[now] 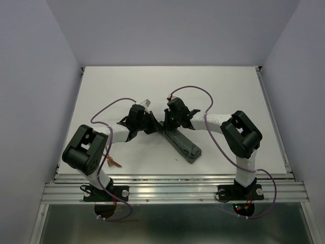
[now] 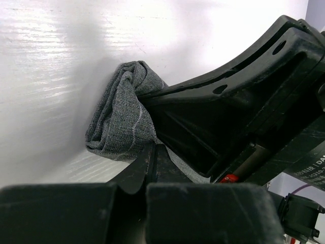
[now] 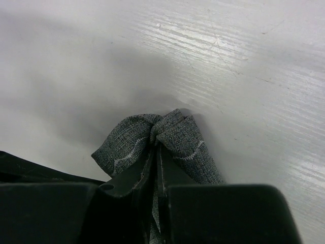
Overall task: Fold the napkin into a case and place the utensils inside
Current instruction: Grasp the top corner of the smaller rectangle folded napkin at the center of the board.
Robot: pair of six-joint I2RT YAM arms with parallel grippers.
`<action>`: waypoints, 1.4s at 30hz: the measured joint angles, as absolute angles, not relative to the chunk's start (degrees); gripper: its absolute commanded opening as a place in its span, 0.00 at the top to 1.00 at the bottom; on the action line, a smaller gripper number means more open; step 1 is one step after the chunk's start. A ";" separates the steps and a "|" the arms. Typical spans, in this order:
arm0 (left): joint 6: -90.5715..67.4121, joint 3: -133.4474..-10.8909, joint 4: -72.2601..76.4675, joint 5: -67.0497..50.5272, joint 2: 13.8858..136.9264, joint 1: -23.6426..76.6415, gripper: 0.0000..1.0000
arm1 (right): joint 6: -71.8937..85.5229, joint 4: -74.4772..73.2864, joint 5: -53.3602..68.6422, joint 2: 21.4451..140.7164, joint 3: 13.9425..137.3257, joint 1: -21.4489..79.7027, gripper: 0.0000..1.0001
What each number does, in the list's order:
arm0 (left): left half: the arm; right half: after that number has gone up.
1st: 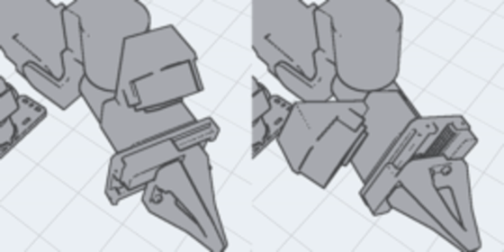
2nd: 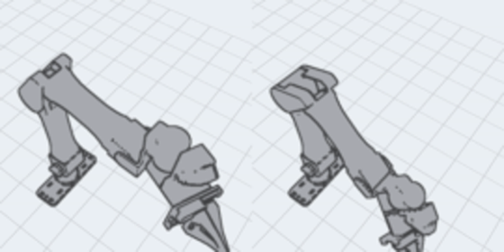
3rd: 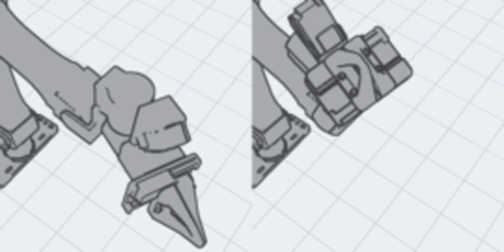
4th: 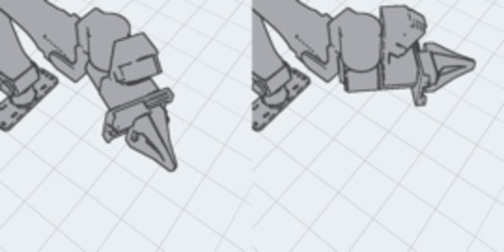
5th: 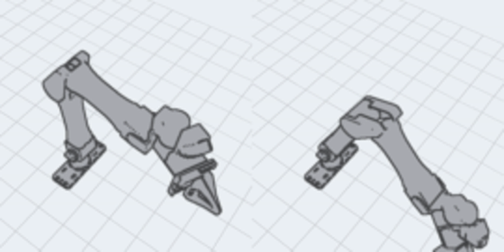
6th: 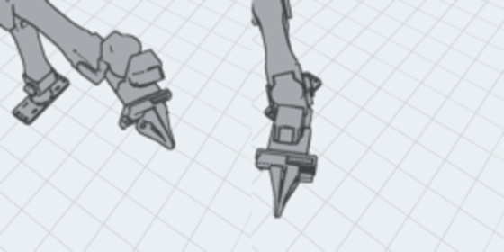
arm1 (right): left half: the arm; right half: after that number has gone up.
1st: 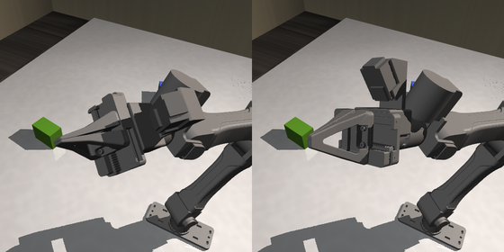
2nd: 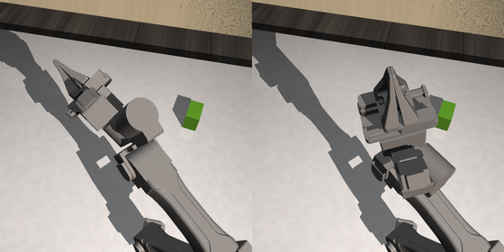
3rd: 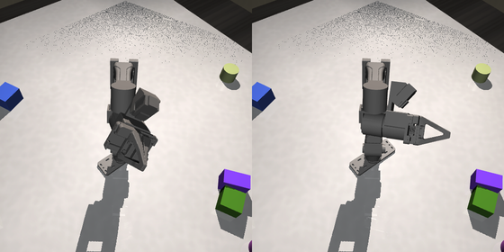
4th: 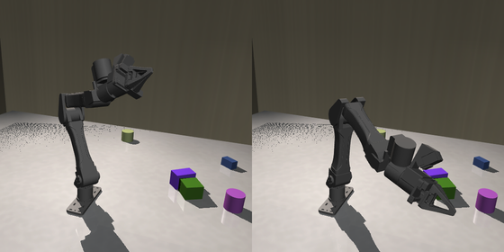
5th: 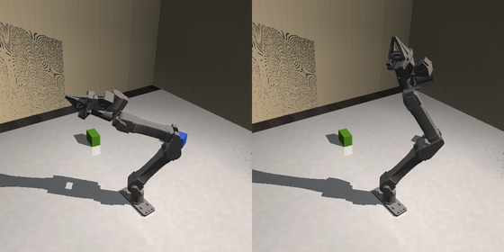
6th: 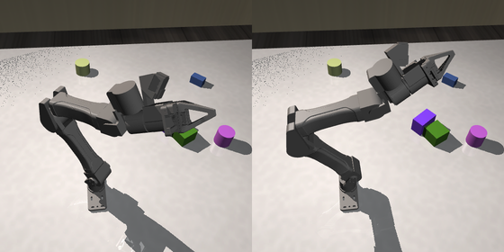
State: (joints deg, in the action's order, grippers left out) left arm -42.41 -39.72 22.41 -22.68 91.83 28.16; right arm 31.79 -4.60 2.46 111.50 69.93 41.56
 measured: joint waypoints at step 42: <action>-42.92 -43.86 22.50 -24.40 97.32 28.34 1.00 | 34.13 -4.08 2.66 104.51 60.14 40.95 0.88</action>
